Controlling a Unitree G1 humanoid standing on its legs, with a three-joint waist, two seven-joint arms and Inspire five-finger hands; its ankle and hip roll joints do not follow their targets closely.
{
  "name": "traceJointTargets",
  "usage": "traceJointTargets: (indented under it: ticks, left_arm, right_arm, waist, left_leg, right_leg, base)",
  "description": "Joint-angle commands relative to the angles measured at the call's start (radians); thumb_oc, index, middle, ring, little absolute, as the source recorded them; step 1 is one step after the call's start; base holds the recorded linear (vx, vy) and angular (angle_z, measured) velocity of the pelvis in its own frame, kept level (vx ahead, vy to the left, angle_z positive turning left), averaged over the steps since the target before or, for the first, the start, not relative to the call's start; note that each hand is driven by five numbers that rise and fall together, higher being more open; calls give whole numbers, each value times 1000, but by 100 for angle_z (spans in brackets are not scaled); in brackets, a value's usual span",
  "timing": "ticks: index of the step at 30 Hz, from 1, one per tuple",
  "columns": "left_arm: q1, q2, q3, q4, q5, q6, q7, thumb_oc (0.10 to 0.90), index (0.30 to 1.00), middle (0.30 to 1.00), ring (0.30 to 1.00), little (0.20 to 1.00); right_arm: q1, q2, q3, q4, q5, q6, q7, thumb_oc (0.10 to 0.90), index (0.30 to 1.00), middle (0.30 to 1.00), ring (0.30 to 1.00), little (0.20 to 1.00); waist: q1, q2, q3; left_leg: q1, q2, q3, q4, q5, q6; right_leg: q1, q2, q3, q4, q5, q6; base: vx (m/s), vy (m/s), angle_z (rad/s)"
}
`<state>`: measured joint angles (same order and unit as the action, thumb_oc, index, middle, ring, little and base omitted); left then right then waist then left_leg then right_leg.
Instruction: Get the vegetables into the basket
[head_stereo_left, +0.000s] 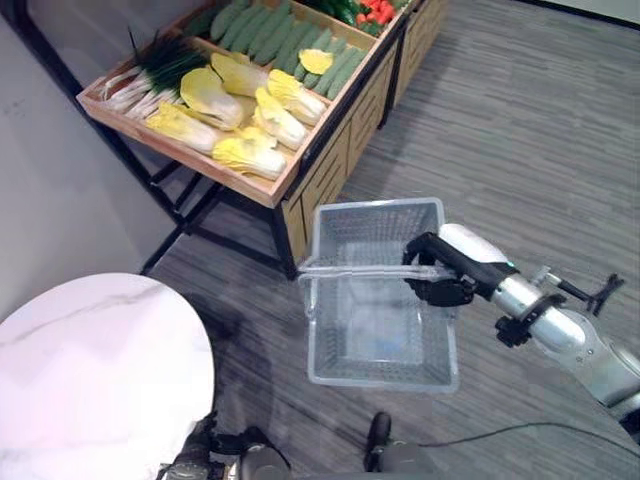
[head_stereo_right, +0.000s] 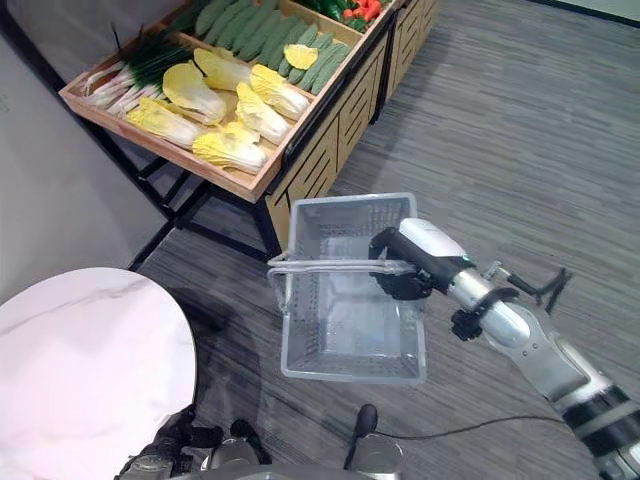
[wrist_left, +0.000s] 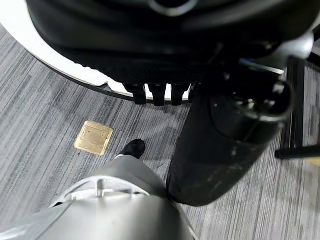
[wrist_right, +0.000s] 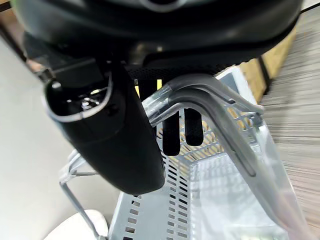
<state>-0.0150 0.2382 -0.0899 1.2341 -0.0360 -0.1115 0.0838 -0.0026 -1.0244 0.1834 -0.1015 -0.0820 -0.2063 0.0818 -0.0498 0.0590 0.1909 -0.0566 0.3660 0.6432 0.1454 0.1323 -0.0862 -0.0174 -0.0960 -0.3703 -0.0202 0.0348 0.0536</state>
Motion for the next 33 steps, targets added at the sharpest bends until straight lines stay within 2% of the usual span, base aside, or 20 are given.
traceJointTargets:
  ticks: [1,2,3,4,5,6,7,8,10,11,12,14,18,19,22,26,29,31,32,33]
  left_arm:
    - [31,15,-48,32,37,-5,-7,900,1000,1000,1000,1000]
    - [27,16,-50,19,39,-12,-5,900,1000,1000,1000,1000]
    - [27,17,-51,15,35,-14,-5,900,1000,1000,1000,1000]
    - [31,16,-38,-7,2,-22,7,900,1000,1000,1000,1000]
    - [31,16,-38,-7,2,-22,7,900,1000,1000,1000,1000]
    - [34,14,-40,-10,-9,-28,13,900,1000,1000,1000,1000]
    - [40,12,-46,-15,-13,-34,17,900,1000,1000,1000,1000]
    - [38,13,-51,-13,-20,-36,16,900,1000,1000,1000,1000]
    - [27,15,-75,-21,-21,-47,16,900,1000,1000,1000,1000]
    - [27,15,-75,-21,-21,-47,16,900,1000,1000,1000,1000]
    - [24,19,-86,-23,-12,-52,22,900,1000,1000,1000,1000]
    - [23,20,-90,-18,-3,-50,22,900,1000,1000,1000,1000]
    - [9,29,-101,-8,18,-55,19,900,1000,1000,1000,1000]
    - [5,36,-106,-12,23,-58,19,900,1000,1000,1000,1000]
    - [8,47,-92,-13,13,-57,20,900,1000,1000,1000,1000]
    - [16,51,-94,-15,22,-58,16,900,1000,1000,1000,1000]
    - [29,50,-98,-25,27,-60,-3,900,1000,1000,1000,1000]
    - [33,50,-98,-27,30,-60,-9,900,1000,1000,1000,1000]
    - [42,51,-100,-30,39,-58,-27,900,1000,1000,1000,1000]
    - [45,50,-102,-32,41,-60,-30,900,1000,1000,1000,1000]
  right_arm:
    - [-90,35,-148,-173,51,-121,-92,400,300,300,300,300]
    - [-76,39,-156,-163,51,-125,-91,400,300,300,300,300]
    - [-64,44,-168,-170,55,-130,-89,400,300,300,300,300]
    - [-74,42,-156,-153,59,-138,-89,400,300,300,300,300]
    - [-75,42,-155,-152,59,-138,-89,400,300,300,300,300]
    - [-92,45,-138,-129,65,-137,-90,400,300,300,300,300]
    - [-115,52,-117,-113,76,-148,-89,400,300,300,300,300]
    - [-126,55,-110,-107,84,-151,-91,400,300,300,300,300]
    - [-160,54,-95,-83,97,-162,-94,400,300,300,300,300]
    - [-161,54,-95,-83,97,-162,-94,400,300,300,300,300]
    - [-166,54,-88,-78,98,-166,-91,400,300,300,300,300]
    - [-161,53,-88,-81,100,-165,-81,400,300,300,300,300]
    - [-80,61,-131,-90,82,-153,-76,400,300,300,300,300]
    - [-82,75,-118,-74,76,-148,-81,400,300,300,300,300]
    - [-83,98,-97,4,47,-132,-97,400,300,300,300,300]
    - [-52,107,-110,85,15,-121,-111,400,300,300,300,300]
    - [44,119,-171,216,-25,-110,-136,400,300,300,300,300]
    - [67,121,-181,234,-36,-106,-137,400,300,300,300,300]
    - [125,149,-212,350,-50,-92,-147,400,300,300,300,300]
    - [137,155,-217,361,-57,-92,-149,400,300,300,300,300]
  waist:
    - [-9,-37,-17]
    - [-6,-38,-7]
    - [-8,-40,-2]
    - [25,-43,11]
    - [23,-43,10]
    - [48,-51,11]
    - [67,-57,12]
    - [72,-58,16]
    - [90,-64,16]
    - [90,-64,16]
    - [97,-66,19]
    - [95,-66,18]
    - [73,-80,7]
    - [69,-85,5]
    - [70,-99,-13]
    - [67,-107,-29]
    - [57,-108,-55]
    - [55,-108,-60]
    - [50,-107,-71]
    - [48,-106,-73]
  left_leg:
    - [-70,30,6,-25,93,-119]
    - [-72,30,-61,6,106,-130]
    - [-80,30,-97,21,92,-132]
    - [-105,-51,-319,-7,66,-87]
    - [-107,-52,-321,-6,65,-86]
    - [-118,-114,-468,-30,15,-60]
    - [-137,-161,-587,-51,-5,-47]
    - [-146,-178,-639,-65,-3,-50]
    - [-179,-218,-799,-99,13,-61]
    - [-179,-218,-799,-99,13,-61]
    - [-184,-247,-865,-98,9,-61]
    - [-172,-253,-865,-100,-5,-52]
    - [-146,-267,-767,-99,-43,-27]
    - [-136,-270,-723,-99,-56,-12]
    - [-104,-270,-650,-122,-72,5]
    - [-79,-270,-631,-140,-74,10]
    - [-49,-265,-635,-178,-63,2]
    - [-43,-263,-638,-188,-60,0]
    - [-32,-254,-646,-216,-42,-12]
    - [-30,-252,-649,-220,-40,-15]
  right_leg:
    - [98,-43,42,40,-102,59]
    - [94,-32,68,42,-101,50]
    - [94,-27,75,41,-106,44]
    - [62,-25,120,45,-85,40]
    - [62,-27,118,46,-86,41]
    - [50,-29,163,46,-80,43]
    - [39,-24,213,53,-78,44]
    - [35,-17,247,60,-79,43]
    - [17,5,335,69,-75,53]
    - [17,5,335,69,-75,53]
    - [9,15,387,79,-79,59]
    - [7,18,407,86,-84,62]
    - [-11,-32,465,67,-64,96]
    - [-36,-47,487,60,-39,111]
    - [-65,-72,499,35,8,139]
    - [-62,-78,489,25,18,147]
    - [-40,-78,466,1,19,147]
    - [-35,-78,462,-6,18,146]
    - [-23,-72,449,-31,21,139]
    - [-19,-70,444,-36,22,137]
  base:
    - [-9,-176,-7]
    - [-6,-99,-8]
    - [-72,-105,-35]
    - [-71,-25,-50]
    - [-46,-17,-66]
    - [47,-40,-105]
    - [66,-58,-120]
    - [85,-47,-137]
    - [114,2,-127]
    - [144,69,-120]
    - [79,63,-138]
    - [91,110,-148]
    - [77,306,-68]
    - [28,227,-29]
    - [39,208,-89]
    - [69,62,-31]
    - [67,-1,4]
    - [23,-34,22]
    - [-5,-64,9]
    - [-6,-64,2]
